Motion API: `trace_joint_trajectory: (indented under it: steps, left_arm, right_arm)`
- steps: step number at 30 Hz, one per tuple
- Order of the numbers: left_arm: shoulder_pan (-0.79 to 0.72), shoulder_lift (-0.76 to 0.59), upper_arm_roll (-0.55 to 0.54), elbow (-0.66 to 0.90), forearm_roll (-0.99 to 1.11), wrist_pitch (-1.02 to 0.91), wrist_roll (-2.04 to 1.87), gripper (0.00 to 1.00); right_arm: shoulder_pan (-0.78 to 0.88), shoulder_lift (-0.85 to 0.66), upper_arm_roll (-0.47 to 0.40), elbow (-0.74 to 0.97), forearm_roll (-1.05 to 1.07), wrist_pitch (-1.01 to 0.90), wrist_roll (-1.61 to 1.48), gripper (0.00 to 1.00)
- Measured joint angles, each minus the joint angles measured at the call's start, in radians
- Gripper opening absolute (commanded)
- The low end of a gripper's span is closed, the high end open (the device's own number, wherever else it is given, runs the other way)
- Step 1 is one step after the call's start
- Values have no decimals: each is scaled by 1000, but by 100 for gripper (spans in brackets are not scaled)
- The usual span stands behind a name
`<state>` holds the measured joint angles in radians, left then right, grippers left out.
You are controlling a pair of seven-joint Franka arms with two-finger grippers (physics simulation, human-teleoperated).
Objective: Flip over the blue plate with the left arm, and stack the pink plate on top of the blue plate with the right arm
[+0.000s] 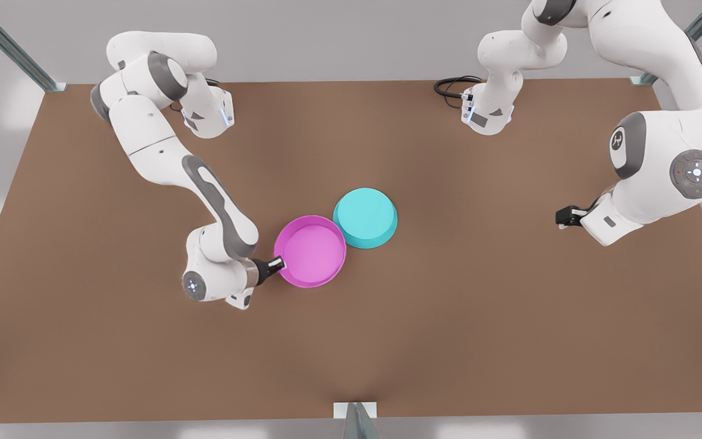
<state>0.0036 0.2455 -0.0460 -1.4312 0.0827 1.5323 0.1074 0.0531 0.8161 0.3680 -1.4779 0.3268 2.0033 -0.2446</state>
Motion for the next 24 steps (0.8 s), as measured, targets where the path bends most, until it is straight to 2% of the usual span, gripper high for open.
trace_joint_trajectory:
  steps: [11, 24]
  left_arm:
    - [1, 0, 0, 0, 0, 0, 1, 100]
    - [1, 2, 0, 0, -2, 0, 0, 100]
  right_arm:
    - [128, -5, 0, 19, 25, 16, 185, 21]
    - [228, -7, -8, -9, -16, 135, 306, 21]
